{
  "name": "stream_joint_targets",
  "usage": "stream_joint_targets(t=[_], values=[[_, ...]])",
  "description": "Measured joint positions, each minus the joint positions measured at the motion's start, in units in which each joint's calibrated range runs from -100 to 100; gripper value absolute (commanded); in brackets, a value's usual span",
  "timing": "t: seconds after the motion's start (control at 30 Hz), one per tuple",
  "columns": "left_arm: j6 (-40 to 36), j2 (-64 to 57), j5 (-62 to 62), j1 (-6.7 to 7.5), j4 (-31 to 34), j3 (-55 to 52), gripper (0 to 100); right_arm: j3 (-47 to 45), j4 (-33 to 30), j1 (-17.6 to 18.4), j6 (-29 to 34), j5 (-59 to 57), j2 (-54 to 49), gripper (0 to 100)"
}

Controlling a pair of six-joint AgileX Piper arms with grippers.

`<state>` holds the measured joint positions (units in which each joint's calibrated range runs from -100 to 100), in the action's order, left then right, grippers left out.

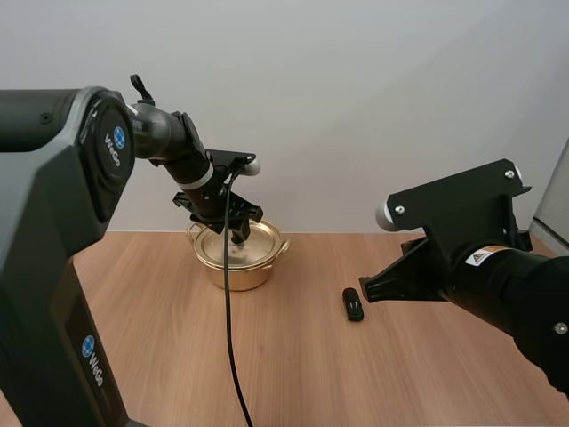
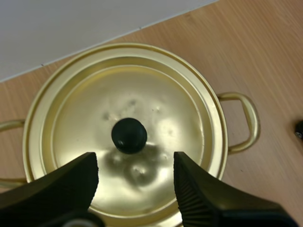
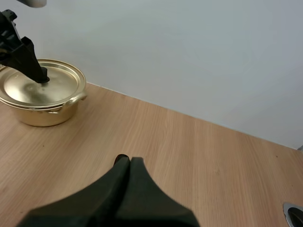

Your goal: Open the pot, put the car inside, and close it

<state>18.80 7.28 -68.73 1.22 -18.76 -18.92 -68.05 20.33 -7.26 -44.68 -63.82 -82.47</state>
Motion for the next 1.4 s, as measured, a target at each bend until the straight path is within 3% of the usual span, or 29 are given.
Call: stream_joint_targets(t=[0.47, 0.53, 0.57, 0.63, 0.93, 1.1, 1.13, 1.23, 1.3, 1.33, 1.4], values=[[2.39, 4.01, 8.32, 0.18, -0.66, 0.00, 77, 0.00, 0.45, -0.90, -0.09, -0.23, 0.00, 0], [2.65, 4.43, 8.90, 0.18, -0.75, 0.00, 62, 0.00, 0.45, -1.27, -0.09, -0.23, 0.00, 0], [2.65, 4.59, 9.10, 0.18, -0.75, 0.00, 47, 0.00, 0.45, -1.34, -0.09, -0.23, 0.00, 0], [3.15, 4.71, 9.10, 0.18, -0.78, 0.00, 0, 0.00, 0.45, -1.55, -0.09, -0.23, 0.00, 0], [6.13, 2.23, 8.94, 0.18, -2.86, 0.00, 0, -3.65, 4.41, -1.55, -1.31, 2.65, 2.34, 0], [8.20, -6.41, 10.70, -0.01, -9.74, 0.00, 0, -4.27, 12.28, -1.55, -8.47, 2.58, 11.34, 0], [8.21, -8.14, 11.11, -0.01, -11.57, 0.00, 0, -3.05, 13.40, -1.55, -9.37, 1.87, 13.33, 8], [8.21, -13.99, 12.93, -0.01, -15.62, 0.04, 0, 1.24, 14.77, -1.55, -10.43, -2.30, 18.84, 56], [8.21, -18.21, 15.91, -0.01, -17.51, 0.04, 0, 3.93, 14.77, -1.55, -10.32, -3.85, 22.45, 81], [8.21, -19.93, 17.68, -0.01, -17.86, 0.04, 0, 5.07, 14.77, -1.55, -10.32, -4.02, 24.43, 84], [8.21, -23.96, 20.90, -0.01, -17.97, 0.15, 0, 6.69, 14.95, -1.55, -10.32, -3.80, 28.37, 72]])
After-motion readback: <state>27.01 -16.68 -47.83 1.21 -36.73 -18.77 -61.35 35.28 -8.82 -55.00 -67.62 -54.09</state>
